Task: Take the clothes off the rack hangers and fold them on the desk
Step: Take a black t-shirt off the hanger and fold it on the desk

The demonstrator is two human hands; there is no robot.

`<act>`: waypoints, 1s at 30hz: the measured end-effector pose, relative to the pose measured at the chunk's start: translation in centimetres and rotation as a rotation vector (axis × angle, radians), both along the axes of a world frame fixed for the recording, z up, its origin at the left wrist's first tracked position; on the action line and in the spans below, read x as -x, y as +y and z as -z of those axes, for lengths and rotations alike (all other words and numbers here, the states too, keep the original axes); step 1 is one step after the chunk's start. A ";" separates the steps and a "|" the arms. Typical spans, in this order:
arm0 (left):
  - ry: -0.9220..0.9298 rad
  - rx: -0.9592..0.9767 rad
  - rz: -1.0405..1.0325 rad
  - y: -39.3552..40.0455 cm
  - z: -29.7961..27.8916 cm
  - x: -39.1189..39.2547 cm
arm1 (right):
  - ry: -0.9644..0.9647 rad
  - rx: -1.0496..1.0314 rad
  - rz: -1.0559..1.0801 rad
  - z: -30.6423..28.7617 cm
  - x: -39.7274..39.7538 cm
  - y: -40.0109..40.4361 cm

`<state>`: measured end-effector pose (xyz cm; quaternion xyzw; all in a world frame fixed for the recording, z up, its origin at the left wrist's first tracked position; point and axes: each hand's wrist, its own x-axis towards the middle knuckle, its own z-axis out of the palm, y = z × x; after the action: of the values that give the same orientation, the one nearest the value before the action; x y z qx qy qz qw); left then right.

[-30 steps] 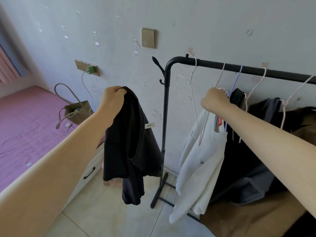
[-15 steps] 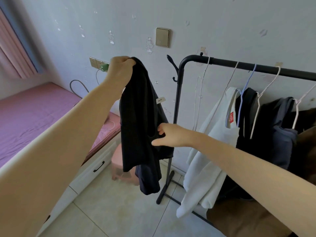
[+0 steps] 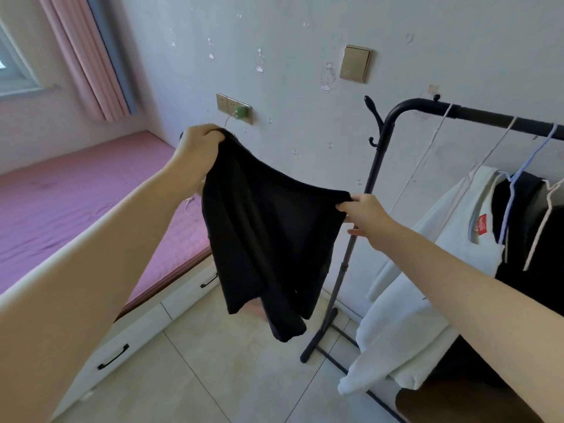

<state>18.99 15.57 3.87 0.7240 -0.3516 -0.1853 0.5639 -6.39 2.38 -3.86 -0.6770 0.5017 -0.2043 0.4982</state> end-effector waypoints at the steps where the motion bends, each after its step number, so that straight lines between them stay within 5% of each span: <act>1: 0.003 -0.016 -0.009 1.1 0.6 -0.6 | -0.013 -0.023 0.013 -0.3 -0.5 -0.3; 7: -0.043 -0.111 -0.093 7.8 2.7 -1.6 | -0.105 -0.015 -0.040 -0.9 -5.6 -0.4; 14: 0.074 -0.294 -0.179 18.7 4.4 -0.3 | -0.144 -0.046 -0.396 -1.6 -10.2 2.4; 18: -0.027 -0.398 -0.226 24.4 4.6 1.8 | -0.143 0.069 -0.585 -1.7 -12.0 5.1; 24: -0.152 -0.564 -0.466 34.5 5.0 4.9 | -0.152 0.234 -0.865 -1.6 -15.3 12.1; 30: -0.152 -0.528 -0.783 44.7 6.1 8.9 | -0.170 0.392 -1.088 -1.3 -18.0 20.7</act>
<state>10.12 60.24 -2.21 0.9319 -0.0335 0.0113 0.3610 11.64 23.09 -2.58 -0.8981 -0.0069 -0.0616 0.4354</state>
